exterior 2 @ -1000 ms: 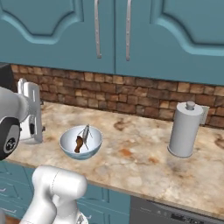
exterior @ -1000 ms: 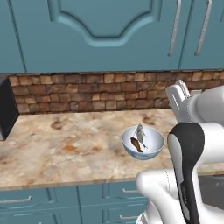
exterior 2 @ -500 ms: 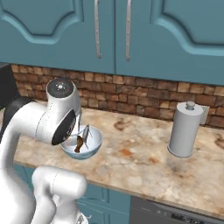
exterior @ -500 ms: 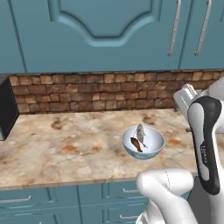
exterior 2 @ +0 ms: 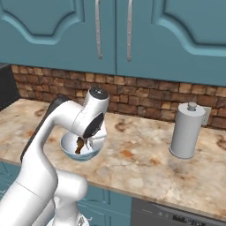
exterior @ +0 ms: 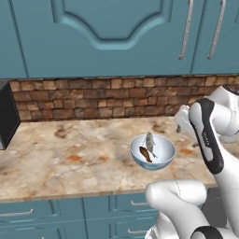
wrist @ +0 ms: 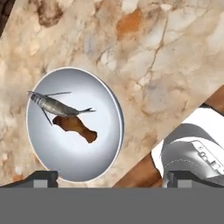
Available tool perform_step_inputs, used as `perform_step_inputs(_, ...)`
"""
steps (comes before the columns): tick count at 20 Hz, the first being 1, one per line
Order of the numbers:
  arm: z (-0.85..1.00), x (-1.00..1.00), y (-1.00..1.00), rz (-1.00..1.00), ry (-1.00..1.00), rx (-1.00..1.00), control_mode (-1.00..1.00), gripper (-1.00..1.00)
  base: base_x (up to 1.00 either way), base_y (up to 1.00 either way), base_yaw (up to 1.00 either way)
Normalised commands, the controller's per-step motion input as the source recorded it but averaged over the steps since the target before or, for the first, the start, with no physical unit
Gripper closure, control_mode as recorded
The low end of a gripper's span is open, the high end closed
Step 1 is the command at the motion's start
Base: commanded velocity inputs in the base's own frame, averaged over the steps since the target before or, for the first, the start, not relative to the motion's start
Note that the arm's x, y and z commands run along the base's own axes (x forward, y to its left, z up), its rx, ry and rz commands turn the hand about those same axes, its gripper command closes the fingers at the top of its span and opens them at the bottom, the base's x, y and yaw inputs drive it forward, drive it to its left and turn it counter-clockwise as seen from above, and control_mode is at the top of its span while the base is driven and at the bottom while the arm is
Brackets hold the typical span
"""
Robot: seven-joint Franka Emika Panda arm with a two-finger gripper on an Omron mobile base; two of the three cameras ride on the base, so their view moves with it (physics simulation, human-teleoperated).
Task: Place the bowl with the lemon and potato on the second highest shelf of the fridge. Place the bowl with the chicken drumstick and fish on the top shelf of the fridge.
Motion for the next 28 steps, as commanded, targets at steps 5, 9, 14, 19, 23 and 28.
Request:
perform_step_inputs(5, -0.82, 0.45, 0.0, 0.13, 0.0, -0.11, -1.0, -1.0, 0.0, 0.0, 0.0)
perform_step_inputs(9, -0.81, 0.4, 0.0, 0.14, 0.01, -0.08, -1.0, -1.0, 0.0, 0.0, 0.0)
perform_step_inputs(14, -0.58, 0.31, -0.01, 0.11, 0.0, -0.04, -1.0, -1.0, 0.0, 0.0, 0.0)
perform_step_inputs(19, -0.55, 0.0, 0.0, 0.08, 0.0, -0.06, -1.0, -1.0, 0.0, 0.0, 0.0)
perform_step_inputs(23, -0.35, 0.07, 0.0, 0.06, 0.0, -0.06, -1.0, 1.0, 0.0, 0.0, 0.0)
perform_step_inputs(28, -0.01, 0.01, 0.0, 0.01, 0.01, 0.0, -1.0, 1.0, 0.0, 0.0, 0.0)
